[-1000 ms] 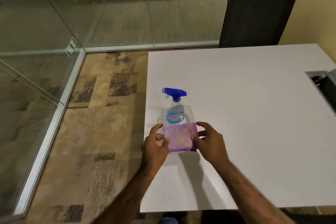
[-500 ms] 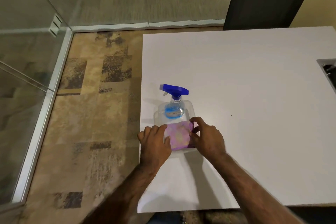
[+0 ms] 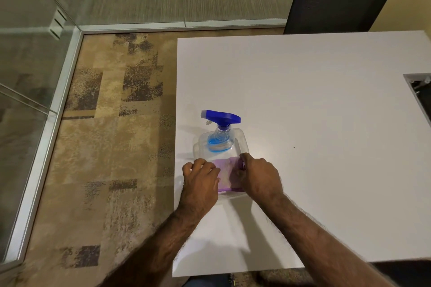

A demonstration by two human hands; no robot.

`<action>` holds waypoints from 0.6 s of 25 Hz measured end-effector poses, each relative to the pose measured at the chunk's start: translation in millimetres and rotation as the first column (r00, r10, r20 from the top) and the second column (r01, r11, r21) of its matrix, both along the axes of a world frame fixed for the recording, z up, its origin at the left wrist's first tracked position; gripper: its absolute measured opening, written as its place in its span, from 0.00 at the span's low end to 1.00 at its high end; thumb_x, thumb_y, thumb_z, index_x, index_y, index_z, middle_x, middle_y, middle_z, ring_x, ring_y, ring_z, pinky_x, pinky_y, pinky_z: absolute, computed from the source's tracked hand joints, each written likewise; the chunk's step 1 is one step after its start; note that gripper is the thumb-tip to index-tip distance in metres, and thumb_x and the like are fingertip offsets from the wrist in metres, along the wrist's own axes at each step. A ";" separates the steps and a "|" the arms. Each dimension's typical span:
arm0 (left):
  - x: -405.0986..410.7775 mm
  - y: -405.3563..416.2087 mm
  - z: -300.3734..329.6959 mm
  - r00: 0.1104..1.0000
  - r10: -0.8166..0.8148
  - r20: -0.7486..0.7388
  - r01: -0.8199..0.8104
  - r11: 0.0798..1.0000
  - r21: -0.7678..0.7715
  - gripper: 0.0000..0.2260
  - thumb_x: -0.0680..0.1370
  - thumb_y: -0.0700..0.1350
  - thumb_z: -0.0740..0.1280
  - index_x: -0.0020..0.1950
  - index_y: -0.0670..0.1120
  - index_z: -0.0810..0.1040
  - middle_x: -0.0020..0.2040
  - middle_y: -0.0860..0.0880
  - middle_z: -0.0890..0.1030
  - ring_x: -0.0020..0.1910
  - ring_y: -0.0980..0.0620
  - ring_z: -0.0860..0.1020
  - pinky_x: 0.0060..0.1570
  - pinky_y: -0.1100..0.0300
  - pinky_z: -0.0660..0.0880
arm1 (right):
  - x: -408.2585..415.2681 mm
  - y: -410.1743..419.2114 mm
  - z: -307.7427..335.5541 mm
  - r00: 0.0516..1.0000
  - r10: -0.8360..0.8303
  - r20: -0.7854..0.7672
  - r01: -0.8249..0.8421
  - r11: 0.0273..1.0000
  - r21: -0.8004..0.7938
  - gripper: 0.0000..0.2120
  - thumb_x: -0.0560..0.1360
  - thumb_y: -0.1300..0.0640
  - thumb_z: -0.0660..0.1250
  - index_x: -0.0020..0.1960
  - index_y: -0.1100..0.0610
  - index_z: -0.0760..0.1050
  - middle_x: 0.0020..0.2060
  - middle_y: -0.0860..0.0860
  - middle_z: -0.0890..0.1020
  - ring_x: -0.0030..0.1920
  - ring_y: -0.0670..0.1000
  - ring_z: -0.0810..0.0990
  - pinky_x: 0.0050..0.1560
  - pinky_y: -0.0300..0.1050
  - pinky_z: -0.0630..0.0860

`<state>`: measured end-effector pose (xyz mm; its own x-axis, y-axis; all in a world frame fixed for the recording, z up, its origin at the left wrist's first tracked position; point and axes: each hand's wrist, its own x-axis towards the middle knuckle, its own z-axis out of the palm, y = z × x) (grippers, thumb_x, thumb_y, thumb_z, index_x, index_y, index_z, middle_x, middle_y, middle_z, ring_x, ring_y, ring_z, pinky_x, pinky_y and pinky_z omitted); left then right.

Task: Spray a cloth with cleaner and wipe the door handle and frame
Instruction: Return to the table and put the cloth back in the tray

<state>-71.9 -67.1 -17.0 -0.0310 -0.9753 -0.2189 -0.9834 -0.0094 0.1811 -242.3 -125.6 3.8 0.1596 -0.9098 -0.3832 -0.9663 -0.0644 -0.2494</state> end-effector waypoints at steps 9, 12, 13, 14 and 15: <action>-12.8 -22.3 1.2 0.958 -0.223 0.183 0.182 0.960 0.215 0.16 0.84 0.52 0.69 0.71 0.51 0.77 0.71 0.49 0.80 0.74 0.46 0.72 0.78 0.44 0.59 | 13.7 -2.2 3.1 0.994 0.070 0.083 -0.070 0.998 -0.010 0.14 0.78 0.52 0.76 0.61 0.57 0.85 0.54 0.55 0.84 0.55 0.57 0.84 0.54 0.49 0.82; -17.8 -34.1 0.0 0.929 -0.293 0.226 0.224 0.931 0.286 0.16 0.83 0.50 0.70 0.70 0.50 0.78 0.70 0.48 0.81 0.73 0.46 0.72 0.80 0.44 0.56 | 14.6 0.1 7.8 0.992 0.066 0.110 -0.067 0.998 0.008 0.15 0.77 0.54 0.78 0.60 0.60 0.85 0.56 0.57 0.85 0.58 0.60 0.83 0.57 0.54 0.82; -20.0 -39.4 -2.0 0.924 -0.308 0.228 0.233 0.924 0.304 0.18 0.83 0.51 0.71 0.72 0.50 0.76 0.71 0.48 0.80 0.75 0.46 0.71 0.81 0.44 0.55 | 17.4 -1.0 10.8 0.994 0.054 0.097 -0.062 0.995 0.078 0.17 0.78 0.53 0.78 0.62 0.61 0.84 0.58 0.57 0.85 0.60 0.61 0.83 0.61 0.54 0.81; -20.1 -44.9 -6.6 0.919 -0.329 0.216 0.242 0.905 0.351 0.22 0.82 0.52 0.73 0.75 0.51 0.74 0.73 0.48 0.78 0.77 0.46 0.69 0.82 0.45 0.54 | 22.3 -4.3 10.3 0.997 0.032 0.066 -0.043 0.984 0.176 0.19 0.79 0.52 0.77 0.65 0.61 0.82 0.61 0.58 0.85 0.63 0.61 0.84 0.64 0.54 0.80; -18.9 -43.7 -6.8 0.924 -0.326 0.199 0.230 0.891 0.392 0.25 0.81 0.53 0.74 0.77 0.52 0.72 0.74 0.48 0.76 0.78 0.45 0.68 0.83 0.44 0.53 | 26.3 -9.7 9.8 0.999 0.042 -0.005 -0.040 0.966 0.257 0.20 0.80 0.53 0.76 0.68 0.61 0.80 0.64 0.57 0.85 0.65 0.61 0.83 0.67 0.54 0.79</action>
<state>-90.8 -110.8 -23.8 -0.1856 -0.7892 -0.5854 -0.9663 0.2548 -0.0372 -216.0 -135.3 13.6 0.1892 -0.7733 -0.6052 -0.9669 -0.0391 -0.2523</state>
